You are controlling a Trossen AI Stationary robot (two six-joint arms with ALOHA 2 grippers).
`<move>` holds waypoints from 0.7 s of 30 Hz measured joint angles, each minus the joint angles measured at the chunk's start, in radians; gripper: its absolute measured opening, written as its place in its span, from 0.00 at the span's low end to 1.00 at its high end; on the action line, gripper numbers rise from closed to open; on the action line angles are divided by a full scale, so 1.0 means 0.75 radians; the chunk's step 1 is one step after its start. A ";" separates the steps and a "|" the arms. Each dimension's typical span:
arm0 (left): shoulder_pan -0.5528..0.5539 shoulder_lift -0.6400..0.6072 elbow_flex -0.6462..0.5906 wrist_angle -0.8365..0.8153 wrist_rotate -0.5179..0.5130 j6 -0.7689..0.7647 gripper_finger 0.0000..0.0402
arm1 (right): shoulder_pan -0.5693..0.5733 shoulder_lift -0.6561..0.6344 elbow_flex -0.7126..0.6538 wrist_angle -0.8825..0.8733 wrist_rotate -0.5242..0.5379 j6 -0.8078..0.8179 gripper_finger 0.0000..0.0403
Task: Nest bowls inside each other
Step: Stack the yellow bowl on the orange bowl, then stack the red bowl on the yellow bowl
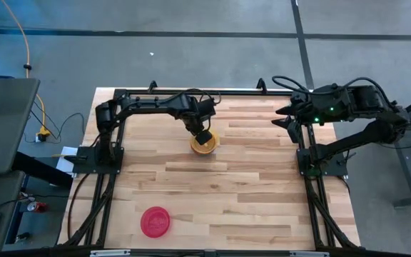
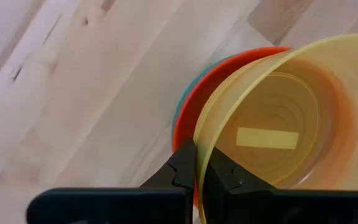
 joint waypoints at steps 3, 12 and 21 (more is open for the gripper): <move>0.001 0.000 0.000 -0.002 0.011 0.000 0.02 | 0.000 0.000 0.000 0.001 0.000 -0.011 0.50; -0.001 0.000 0.000 0.002 0.100 0.010 0.32 | 0.000 0.001 0.000 0.001 0.000 -0.014 0.50; 0.001 -0.028 -0.002 -0.002 0.089 0.013 0.57 | 0.000 0.001 0.001 0.002 0.000 -0.010 0.50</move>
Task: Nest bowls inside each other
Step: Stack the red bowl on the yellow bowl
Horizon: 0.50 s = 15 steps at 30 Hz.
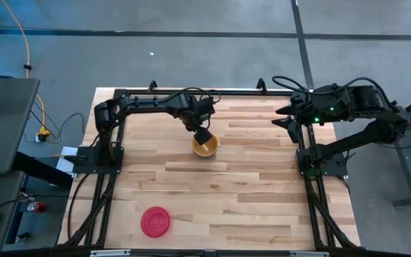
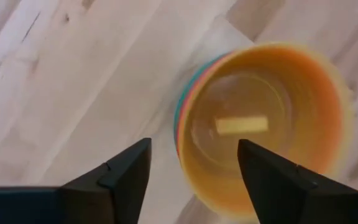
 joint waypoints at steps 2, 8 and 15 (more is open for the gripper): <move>-0.003 -0.026 0.002 -0.019 0.034 0.021 0.58 | 0.000 0.000 0.000 -0.001 0.000 0.000 0.50; -0.073 -0.157 0.000 -0.271 0.074 0.148 0.59 | 0.000 0.001 0.000 -0.022 -0.013 -0.002 0.50; -0.266 -0.369 -0.071 -0.397 0.095 0.239 0.59 | 0.000 0.001 0.000 -0.032 -0.015 -0.017 0.50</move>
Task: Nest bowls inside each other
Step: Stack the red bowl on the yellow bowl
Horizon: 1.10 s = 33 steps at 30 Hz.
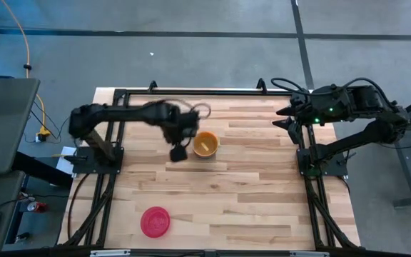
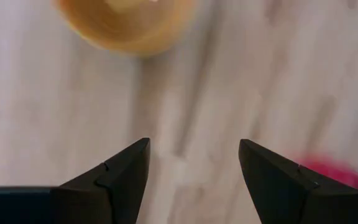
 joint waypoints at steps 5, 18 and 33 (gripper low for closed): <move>-0.189 -0.174 -0.166 0.062 0.017 -0.062 0.56 | 0.000 0.000 0.001 0.001 -0.013 -0.067 0.50; -0.680 -0.387 -0.627 0.451 -0.002 -0.505 0.54 | 0.001 -0.001 0.001 0.047 -0.138 -0.251 0.50; -0.926 -0.241 -0.712 0.713 -0.017 -0.685 0.54 | 0.001 0.013 0.001 0.063 -0.144 -0.243 0.50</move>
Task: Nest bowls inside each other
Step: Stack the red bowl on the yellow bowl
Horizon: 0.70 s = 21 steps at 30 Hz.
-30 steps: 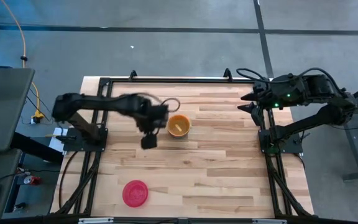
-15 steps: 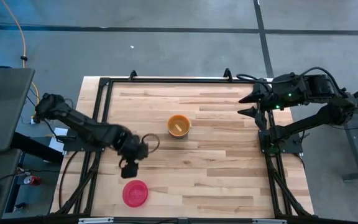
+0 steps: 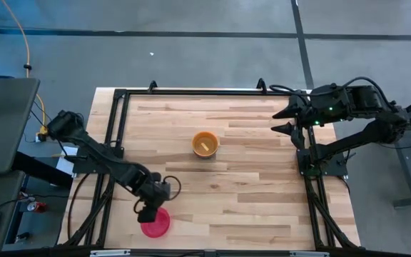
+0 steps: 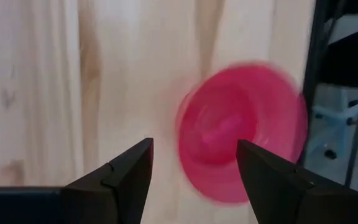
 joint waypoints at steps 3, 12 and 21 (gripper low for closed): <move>-0.015 0.044 0.002 0.041 0.014 -0.023 0.54 | -0.001 0.004 0.000 0.002 -0.003 -0.006 0.50; -0.031 0.125 0.000 0.089 0.023 -0.051 0.54 | 0.000 0.011 0.000 0.009 -0.010 -0.012 0.50; -0.020 0.181 -0.003 0.127 0.020 -0.040 0.46 | 0.000 0.012 0.000 0.009 -0.011 -0.009 0.50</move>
